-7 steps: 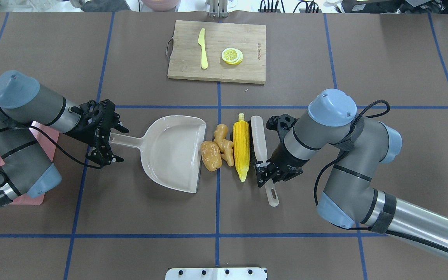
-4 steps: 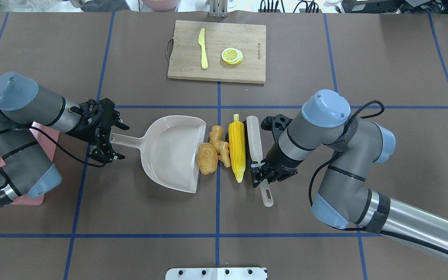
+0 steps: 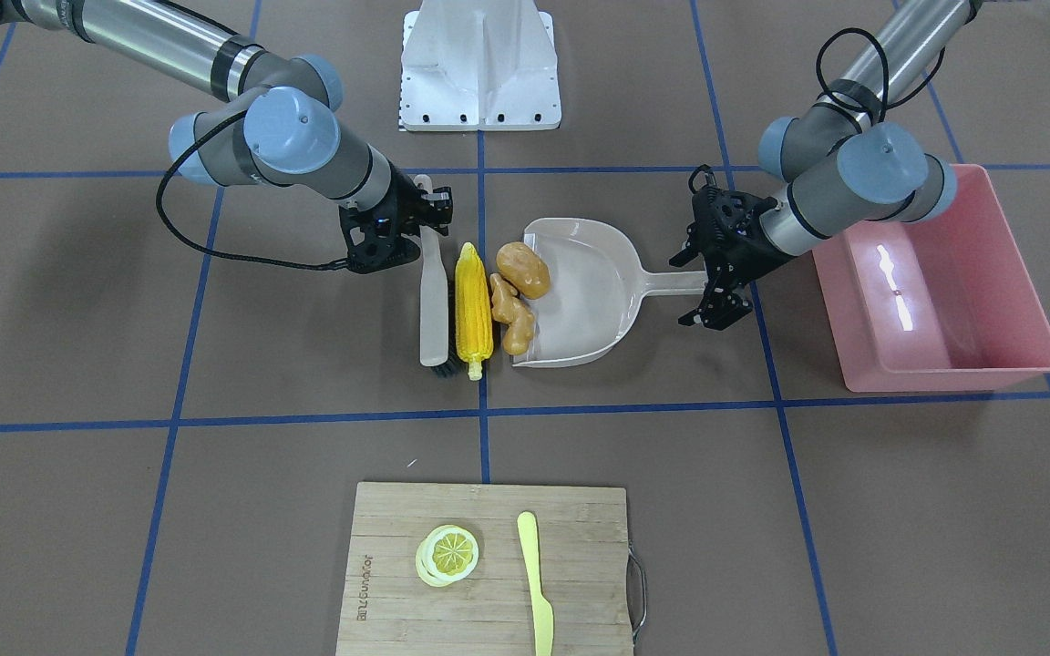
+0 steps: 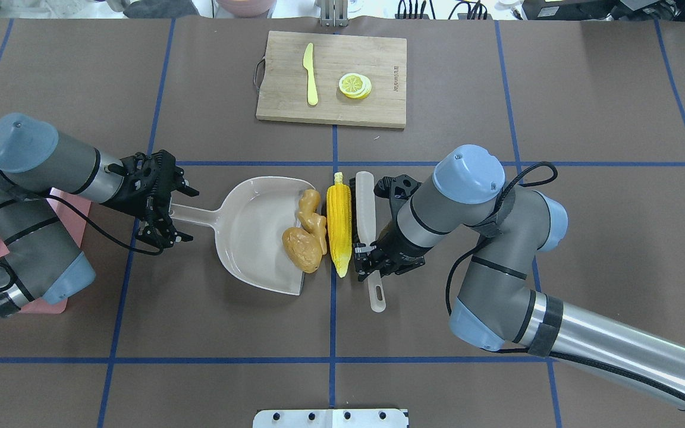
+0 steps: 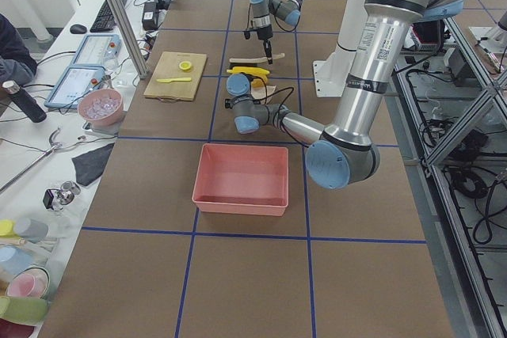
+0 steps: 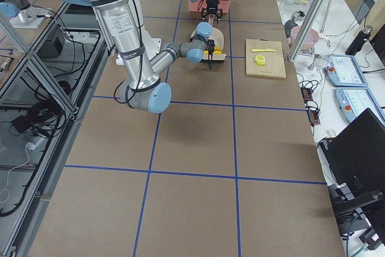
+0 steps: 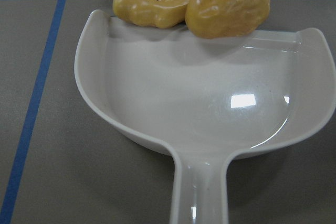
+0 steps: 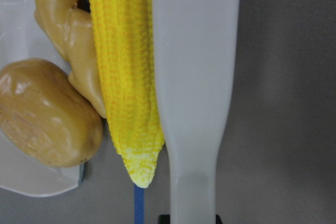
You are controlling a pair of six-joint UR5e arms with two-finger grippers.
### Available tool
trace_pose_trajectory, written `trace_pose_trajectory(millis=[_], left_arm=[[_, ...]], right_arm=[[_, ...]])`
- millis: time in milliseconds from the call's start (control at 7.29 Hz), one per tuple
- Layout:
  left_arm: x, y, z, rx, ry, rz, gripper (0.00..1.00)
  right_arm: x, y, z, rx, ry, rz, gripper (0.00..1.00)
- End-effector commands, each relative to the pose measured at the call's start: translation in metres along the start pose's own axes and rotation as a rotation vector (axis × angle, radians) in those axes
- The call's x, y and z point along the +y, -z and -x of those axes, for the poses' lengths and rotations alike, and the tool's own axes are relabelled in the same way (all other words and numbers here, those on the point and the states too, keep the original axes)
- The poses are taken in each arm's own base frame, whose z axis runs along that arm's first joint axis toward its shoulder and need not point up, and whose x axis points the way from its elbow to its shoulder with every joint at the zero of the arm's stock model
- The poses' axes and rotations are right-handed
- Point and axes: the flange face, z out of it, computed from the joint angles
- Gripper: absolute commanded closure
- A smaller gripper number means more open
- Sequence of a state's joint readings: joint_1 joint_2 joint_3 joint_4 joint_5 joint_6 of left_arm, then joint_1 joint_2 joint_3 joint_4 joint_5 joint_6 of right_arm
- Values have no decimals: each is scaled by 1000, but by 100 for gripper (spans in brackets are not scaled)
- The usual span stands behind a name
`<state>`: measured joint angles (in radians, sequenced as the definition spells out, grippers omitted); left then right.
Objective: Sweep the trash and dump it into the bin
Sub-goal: 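Sweep the corn, ginger and potato into the dustpan with the right gripper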
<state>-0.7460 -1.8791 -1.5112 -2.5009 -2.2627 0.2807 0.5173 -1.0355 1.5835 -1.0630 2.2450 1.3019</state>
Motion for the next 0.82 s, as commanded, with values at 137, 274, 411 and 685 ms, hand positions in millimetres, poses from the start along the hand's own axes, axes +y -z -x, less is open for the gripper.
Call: trace_pose_trajectory(millis=[137,274,411,685], left_arm=[[-1,0,-1,0,-4,-1,4],[0,-1,-1,0,-6,0,4],[0,0,0,-1,-6,1,4],[4,-1,-2,2,-4,5,4]], right_arm=[[9,-10,24,-12,7,-14,100],[12,-15,25,-10,9,-11,100],[15,-17,27,-11,11,-8,100],[20,-19,39,-32,1,-17,100]])
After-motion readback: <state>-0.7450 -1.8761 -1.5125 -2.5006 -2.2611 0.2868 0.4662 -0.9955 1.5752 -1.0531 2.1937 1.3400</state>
